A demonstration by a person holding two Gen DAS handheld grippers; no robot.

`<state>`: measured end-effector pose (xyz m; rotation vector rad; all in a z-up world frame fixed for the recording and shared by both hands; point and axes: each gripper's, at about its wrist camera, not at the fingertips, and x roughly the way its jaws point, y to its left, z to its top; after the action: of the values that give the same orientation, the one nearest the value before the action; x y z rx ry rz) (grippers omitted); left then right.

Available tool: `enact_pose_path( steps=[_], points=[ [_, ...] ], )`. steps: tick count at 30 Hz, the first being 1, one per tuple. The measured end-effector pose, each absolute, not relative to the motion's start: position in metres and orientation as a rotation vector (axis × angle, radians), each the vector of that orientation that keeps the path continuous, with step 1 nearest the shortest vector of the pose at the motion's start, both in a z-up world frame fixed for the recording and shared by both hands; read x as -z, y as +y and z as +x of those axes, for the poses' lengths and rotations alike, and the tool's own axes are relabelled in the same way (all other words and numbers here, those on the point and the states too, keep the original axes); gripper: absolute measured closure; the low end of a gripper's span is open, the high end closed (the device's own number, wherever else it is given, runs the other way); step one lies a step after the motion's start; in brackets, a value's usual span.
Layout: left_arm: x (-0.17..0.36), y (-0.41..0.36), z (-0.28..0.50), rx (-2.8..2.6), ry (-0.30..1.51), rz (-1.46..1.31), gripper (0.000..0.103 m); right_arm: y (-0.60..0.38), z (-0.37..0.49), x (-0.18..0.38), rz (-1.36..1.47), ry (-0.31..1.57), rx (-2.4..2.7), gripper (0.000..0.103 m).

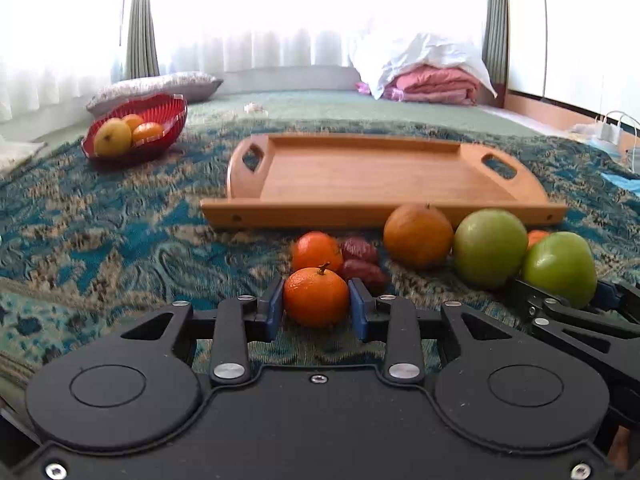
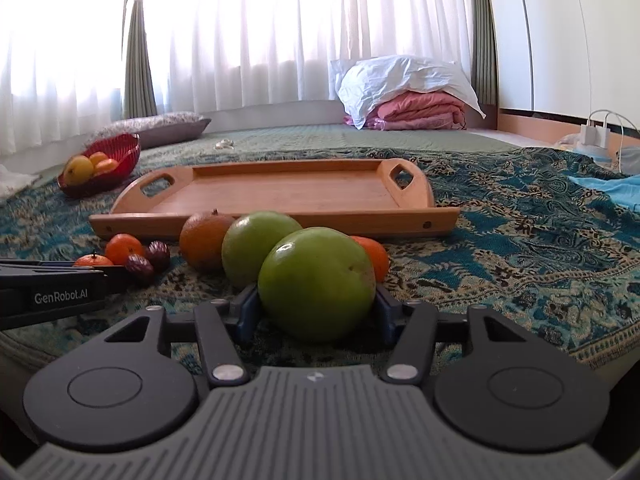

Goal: Organize fruits
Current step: 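Grasp a small tangerine with the left gripper while the right gripper grasps the large green fruit, then carry both fruits onto the wooden tray and open both grippers to release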

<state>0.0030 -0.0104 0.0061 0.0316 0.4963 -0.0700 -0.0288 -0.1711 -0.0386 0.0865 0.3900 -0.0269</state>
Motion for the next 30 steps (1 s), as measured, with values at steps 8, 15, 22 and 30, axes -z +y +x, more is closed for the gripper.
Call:
enact_pose_path(
  steps=[8,15,22,30],
  points=[
    [-0.047,-0.007,0.026,0.082,0.43,0.029,0.071,-0.184,-0.023,0.002,0.104,0.317,0.001,0.043],
    [-0.068,0.011,0.093,0.073,0.486,-0.016,0.071,-0.228,0.042,-0.015,0.152,0.423,-0.048,0.043],
    [-0.061,0.019,0.153,0.06,0.604,-0.06,0.071,-0.249,0.1,-0.013,0.121,0.52,-0.071,0.043],
    [-0.042,0.011,0.183,0.044,0.678,-0.014,0.071,-0.246,0.129,-0.004,0.08,0.593,-0.102,0.043]
  ],
)
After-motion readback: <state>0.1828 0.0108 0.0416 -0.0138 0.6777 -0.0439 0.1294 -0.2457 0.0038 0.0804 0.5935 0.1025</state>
